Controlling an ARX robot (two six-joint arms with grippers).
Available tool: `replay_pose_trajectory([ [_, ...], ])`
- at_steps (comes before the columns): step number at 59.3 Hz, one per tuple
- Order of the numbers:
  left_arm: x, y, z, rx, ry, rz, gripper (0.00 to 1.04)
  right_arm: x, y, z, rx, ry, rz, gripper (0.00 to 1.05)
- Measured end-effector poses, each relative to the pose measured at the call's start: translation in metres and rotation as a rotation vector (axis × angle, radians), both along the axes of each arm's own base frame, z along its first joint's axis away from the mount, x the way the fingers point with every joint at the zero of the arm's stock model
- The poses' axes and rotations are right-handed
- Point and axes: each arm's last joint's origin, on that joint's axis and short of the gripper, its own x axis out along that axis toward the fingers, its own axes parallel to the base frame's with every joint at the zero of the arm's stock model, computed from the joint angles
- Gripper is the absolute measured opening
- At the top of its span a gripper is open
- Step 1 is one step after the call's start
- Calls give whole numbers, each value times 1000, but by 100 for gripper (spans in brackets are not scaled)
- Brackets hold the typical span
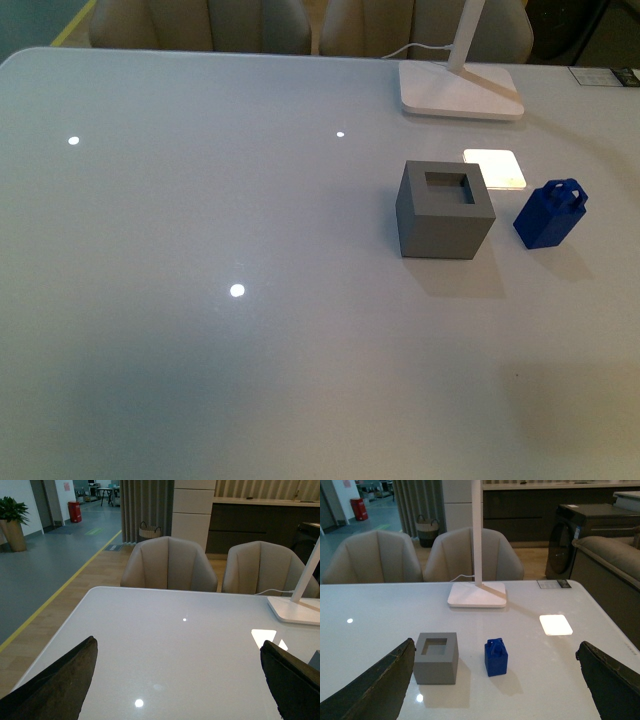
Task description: Insert blue part into gray base
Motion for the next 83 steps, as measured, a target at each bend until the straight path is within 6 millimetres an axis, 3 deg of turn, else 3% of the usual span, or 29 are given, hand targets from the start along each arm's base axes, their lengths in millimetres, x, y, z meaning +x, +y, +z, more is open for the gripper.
replay_pose_trajectory([
  [32, 0, 0, 0, 0, 0, 0, 97, 0, 0, 0, 0, 3, 0, 96],
  [37, 0, 0, 0, 0, 0, 1, 97, 5, 6, 2, 14, 310, -32, 96],
  [46, 0, 0, 0, 0, 0, 0, 97, 41, 15, 21, 25, 391, 35, 96],
  [56, 0, 0, 0, 0, 0, 0, 97, 101, -3, 23, 57, 440, -26, 96],
  [71, 0, 0, 0, 0, 0, 0, 97, 203, -23, -29, 103, 717, -1, 96],
  [83, 0, 0, 0, 0, 0, 0, 97, 256, -28, -64, 81, 834, -5, 96],
])
